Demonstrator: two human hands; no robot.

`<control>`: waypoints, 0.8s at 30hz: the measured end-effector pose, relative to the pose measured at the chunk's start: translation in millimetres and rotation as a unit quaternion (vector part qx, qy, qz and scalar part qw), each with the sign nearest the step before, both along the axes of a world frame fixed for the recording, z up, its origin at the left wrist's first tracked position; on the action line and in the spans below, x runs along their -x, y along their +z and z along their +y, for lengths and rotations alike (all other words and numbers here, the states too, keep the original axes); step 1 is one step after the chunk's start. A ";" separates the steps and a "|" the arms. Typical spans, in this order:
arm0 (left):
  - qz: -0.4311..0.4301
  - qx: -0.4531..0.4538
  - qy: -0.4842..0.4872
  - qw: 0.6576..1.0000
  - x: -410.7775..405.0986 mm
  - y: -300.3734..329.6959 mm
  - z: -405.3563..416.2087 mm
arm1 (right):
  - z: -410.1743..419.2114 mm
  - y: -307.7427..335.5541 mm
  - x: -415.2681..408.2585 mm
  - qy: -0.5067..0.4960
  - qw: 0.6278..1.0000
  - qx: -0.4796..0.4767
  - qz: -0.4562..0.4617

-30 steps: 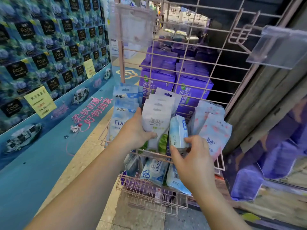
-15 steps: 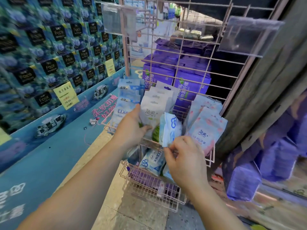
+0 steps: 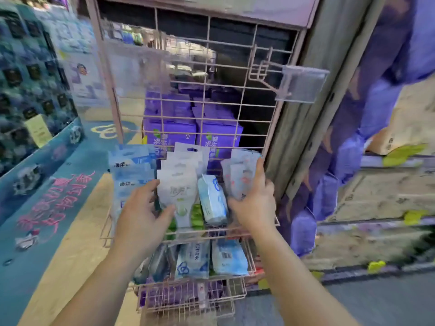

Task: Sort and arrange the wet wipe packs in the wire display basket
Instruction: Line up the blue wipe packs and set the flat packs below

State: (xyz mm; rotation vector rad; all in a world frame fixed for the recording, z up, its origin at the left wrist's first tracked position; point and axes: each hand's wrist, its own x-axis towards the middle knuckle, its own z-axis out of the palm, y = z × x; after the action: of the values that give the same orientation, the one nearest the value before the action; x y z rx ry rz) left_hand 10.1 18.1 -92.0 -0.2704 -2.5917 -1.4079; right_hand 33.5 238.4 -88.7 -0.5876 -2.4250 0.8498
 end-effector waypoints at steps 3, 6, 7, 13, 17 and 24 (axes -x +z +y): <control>-0.022 -0.026 -0.030 0.999 6.5 1.9 -7.0 | -1.0 2.6 3.0 0.029 0.997 0.018 0.076; -0.037 -0.017 -0.038 0.998 12.7 -3.8 -1.3 | 9.9 -0.3 7.8 0.037 0.997 0.026 0.061; -0.026 0.001 -0.033 0.999 10.6 -5.1 3.8 | 14.0 -3.2 7.9 0.046 0.998 0.021 0.042; 0.015 0.087 0.033 0.996 0.7 -2.4 22.8 | 24.1 -9.7 6.3 0.067 0.995 -0.066 0.024; -0.012 0.115 0.022 0.993 4.0 -1.9 18.0 | 17.0 -18.0 0.9 0.069 0.985 -0.125 0.092; 0.140 0.101 0.093 0.981 -11.5 -13.9 18.8 | 1.5 -28.0 -42.0 0.119 0.957 -0.126 0.234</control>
State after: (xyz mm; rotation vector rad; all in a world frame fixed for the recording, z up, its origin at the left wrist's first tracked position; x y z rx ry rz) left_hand 21.7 37.0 -105.9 -0.2271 -2.4527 -0.9699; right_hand 75.5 240.0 -116.6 0.0107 -2.1357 0.6621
